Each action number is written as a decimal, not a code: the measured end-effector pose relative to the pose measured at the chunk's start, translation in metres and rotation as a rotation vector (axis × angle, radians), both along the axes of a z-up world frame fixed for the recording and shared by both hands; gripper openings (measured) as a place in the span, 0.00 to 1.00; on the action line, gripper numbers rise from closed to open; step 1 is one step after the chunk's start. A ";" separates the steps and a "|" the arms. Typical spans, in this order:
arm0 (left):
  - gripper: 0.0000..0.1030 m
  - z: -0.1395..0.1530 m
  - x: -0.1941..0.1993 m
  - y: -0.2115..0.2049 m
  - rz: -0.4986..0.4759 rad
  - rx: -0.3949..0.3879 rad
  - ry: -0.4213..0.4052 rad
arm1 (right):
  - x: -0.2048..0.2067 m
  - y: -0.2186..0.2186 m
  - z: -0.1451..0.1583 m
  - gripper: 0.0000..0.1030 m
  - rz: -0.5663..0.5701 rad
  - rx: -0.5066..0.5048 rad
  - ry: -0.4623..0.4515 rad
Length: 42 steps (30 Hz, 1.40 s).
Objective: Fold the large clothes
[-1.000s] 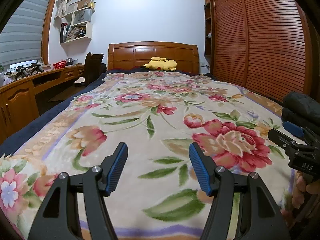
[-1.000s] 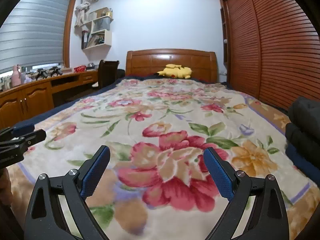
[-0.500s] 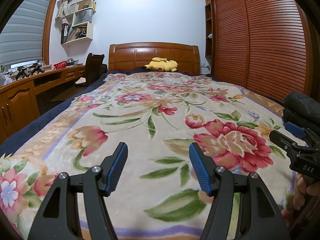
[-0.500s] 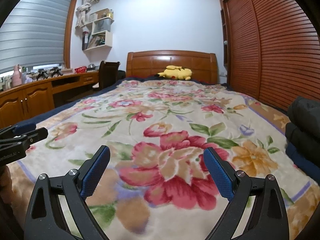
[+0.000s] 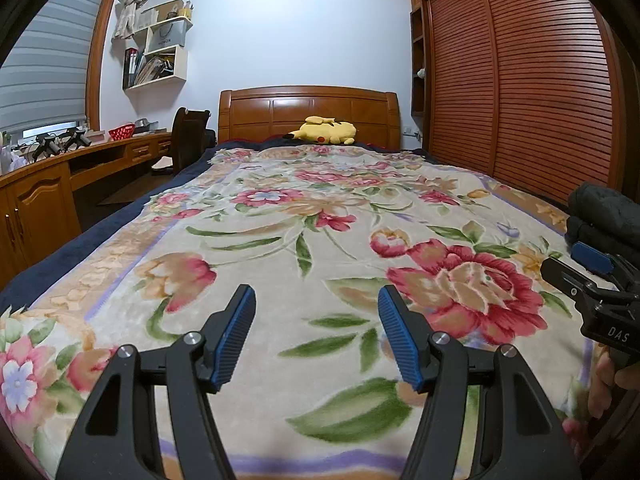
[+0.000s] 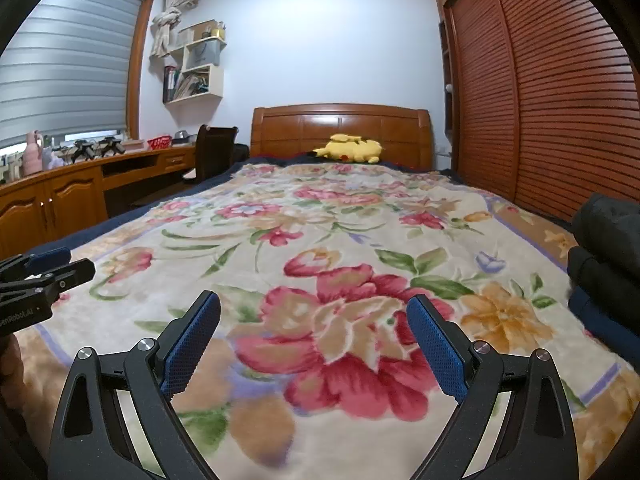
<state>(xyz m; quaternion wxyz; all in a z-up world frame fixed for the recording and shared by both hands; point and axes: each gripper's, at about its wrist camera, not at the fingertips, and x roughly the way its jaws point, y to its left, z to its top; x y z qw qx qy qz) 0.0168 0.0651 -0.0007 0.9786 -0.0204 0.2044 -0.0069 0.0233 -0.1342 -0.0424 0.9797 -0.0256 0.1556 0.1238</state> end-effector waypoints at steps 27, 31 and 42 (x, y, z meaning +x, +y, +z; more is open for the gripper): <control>0.62 0.003 -0.003 -0.001 0.004 0.015 -0.013 | 0.003 -0.003 0.001 0.93 -0.006 0.008 -0.005; 0.62 0.003 -0.002 0.000 0.005 0.015 -0.013 | 0.004 -0.004 0.001 0.93 -0.007 0.009 -0.006; 0.62 0.003 -0.003 -0.001 0.004 0.017 -0.014 | 0.003 -0.004 0.000 0.93 -0.006 0.009 -0.007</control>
